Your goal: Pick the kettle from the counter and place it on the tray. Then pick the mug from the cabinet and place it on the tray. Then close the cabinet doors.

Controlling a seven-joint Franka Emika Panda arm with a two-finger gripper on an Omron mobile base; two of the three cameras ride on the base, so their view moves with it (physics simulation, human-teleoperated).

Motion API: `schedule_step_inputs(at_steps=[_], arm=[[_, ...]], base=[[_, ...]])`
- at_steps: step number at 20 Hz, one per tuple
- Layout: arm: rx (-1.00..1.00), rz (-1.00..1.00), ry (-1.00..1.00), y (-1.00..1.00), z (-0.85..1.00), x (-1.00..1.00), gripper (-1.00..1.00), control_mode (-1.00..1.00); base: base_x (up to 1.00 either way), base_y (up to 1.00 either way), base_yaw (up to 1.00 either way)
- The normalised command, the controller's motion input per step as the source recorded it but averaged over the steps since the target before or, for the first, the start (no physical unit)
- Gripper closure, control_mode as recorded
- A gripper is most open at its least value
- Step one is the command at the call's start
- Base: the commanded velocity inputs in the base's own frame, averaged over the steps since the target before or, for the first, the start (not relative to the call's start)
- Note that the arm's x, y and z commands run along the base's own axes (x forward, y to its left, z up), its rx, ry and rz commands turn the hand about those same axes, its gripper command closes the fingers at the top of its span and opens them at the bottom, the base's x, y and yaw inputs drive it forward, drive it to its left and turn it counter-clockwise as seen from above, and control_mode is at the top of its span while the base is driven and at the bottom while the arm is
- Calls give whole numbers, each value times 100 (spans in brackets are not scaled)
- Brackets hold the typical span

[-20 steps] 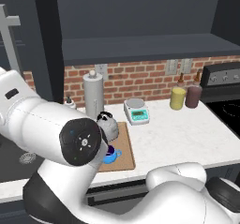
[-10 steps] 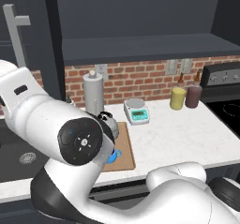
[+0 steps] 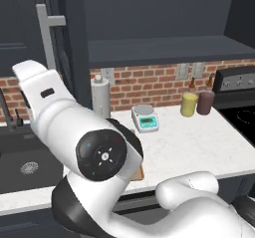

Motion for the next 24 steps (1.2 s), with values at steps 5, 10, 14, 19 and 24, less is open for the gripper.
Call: schedule_step_inputs(at_steps=[5, 10, 14, 19, 24], arm=[[0, -18, 0, -82, 0, 12, -100, -100], [0, -21, 0, -81, 0, 23, -100, -100], [0, -23, 0, -78, 0, 33, -100, -100], [0, -20, 1, -71, 0, 48, -100, -100], [1, -11, 4, -66, 0, 64, -100, -100]], base=[[0, 0, 0], [0, 0, 0], [0, 0, 0], [0, 0, 0], [0, 0, 0]])
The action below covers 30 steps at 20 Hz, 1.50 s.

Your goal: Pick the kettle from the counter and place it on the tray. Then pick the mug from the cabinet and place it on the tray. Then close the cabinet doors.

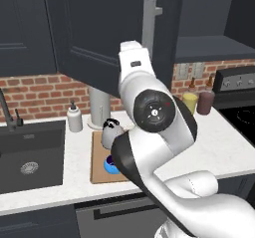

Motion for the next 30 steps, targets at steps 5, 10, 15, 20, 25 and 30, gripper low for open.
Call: schedule_step_inputs(at_steps=[5, 10, 15, 20, 25, 30], arm=[[4, -3, 7, -64, 0, 76, -100, -100], [1, -1, 9, -50, -10, 92, -100, -100], [0, -1, 8, -37, -16, 100, -100, -100], [0, -1, 7, -27, -15, 100, -100, -100], [0, -1, 6, -6, -32, 84, -100, -100], [0, 0, 1, 0, -35, 75, -100, -100]], base=[[0, 0, 0], [0, 0, 0], [0, 0, 0], [0, 0, 0], [0, 0, 0], [0, 0, 0]])
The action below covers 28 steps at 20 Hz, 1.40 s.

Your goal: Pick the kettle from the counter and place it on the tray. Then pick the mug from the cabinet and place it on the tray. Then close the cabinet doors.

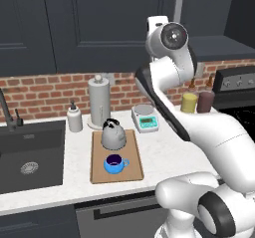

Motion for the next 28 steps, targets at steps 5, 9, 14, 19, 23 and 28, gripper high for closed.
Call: schedule_step_inputs(at_steps=[5, 9, 14, 19, 23, 28], arm=[[0, 0, 0, 1, -20, 48, -100, -100], [0, 0, 1, 0, -20, 41, -100, -100], [0, 0, 9, 1, -33, 41, -100, -100], [0, 0, 16, 0, -34, 36, -100, -100], [0, 3, 18, 3, -42, 8, -100, -100], [0, 11, 4, 5, -24, -33, -100, -100]], base=[[0, 0, 0], [0, 0, 0], [0, 0, 0], [0, 0, 0], [0, 0, 0], [0, 0, 0]])
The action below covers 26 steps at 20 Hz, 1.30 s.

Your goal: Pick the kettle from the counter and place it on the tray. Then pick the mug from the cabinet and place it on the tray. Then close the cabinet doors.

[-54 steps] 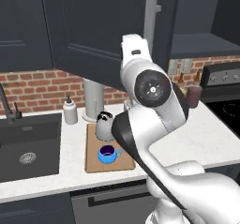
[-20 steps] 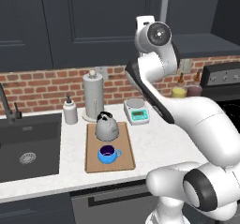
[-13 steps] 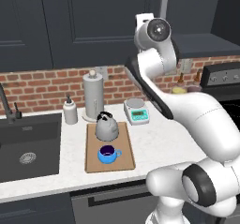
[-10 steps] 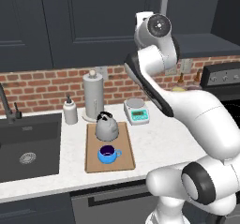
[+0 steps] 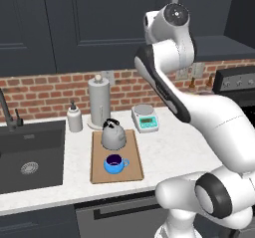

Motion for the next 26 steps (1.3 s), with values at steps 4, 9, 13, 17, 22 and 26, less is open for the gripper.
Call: schedule_step_inputs(at_steps=[4, 9, 13, 17, 22, 26], arm=[[0, 12, 0, 7, -8, -61, -100, -100], [0, 10, 0, 2, 0, -70, -100, -100], [-7, 5, 0, 3, 1, -82, -100, -100], [-9, 1, 0, 6, 6, -83, -100, -100], [-6, 0, 0, 0, 7, -82, -100, -100], [0, 0, 0, -3, 2, -80, -100, -100]], base=[[0, 0, 0], [0, 0, 0], [0, 0, 0], [0, 0, 0], [0, 0, 0], [0, 0, 0]])
